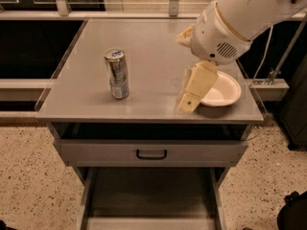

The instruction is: Place redbull can into middle drawer

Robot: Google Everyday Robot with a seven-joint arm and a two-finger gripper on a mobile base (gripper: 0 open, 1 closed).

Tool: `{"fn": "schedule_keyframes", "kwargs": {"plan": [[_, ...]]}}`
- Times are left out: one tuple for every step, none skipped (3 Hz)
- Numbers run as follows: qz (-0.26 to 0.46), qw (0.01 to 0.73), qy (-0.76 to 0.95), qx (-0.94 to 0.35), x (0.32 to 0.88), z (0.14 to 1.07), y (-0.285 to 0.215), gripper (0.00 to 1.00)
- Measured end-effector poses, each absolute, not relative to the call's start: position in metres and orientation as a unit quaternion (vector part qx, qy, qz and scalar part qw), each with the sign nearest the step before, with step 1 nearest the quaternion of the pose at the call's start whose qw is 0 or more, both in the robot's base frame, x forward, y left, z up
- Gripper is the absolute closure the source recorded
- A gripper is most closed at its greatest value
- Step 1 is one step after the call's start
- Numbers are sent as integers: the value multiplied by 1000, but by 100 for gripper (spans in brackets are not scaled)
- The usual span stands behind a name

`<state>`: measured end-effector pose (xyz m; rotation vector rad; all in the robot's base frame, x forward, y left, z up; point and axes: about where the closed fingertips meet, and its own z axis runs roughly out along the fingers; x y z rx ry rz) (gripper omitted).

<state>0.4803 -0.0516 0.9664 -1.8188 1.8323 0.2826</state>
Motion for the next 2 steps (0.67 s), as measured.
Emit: {"fn": "schedule_keyframes", "kwargs": {"plan": [[102, 288, 674, -673, 494, 964, -46, 0], [106, 308, 643, -693, 525, 965, -22, 0]]}}
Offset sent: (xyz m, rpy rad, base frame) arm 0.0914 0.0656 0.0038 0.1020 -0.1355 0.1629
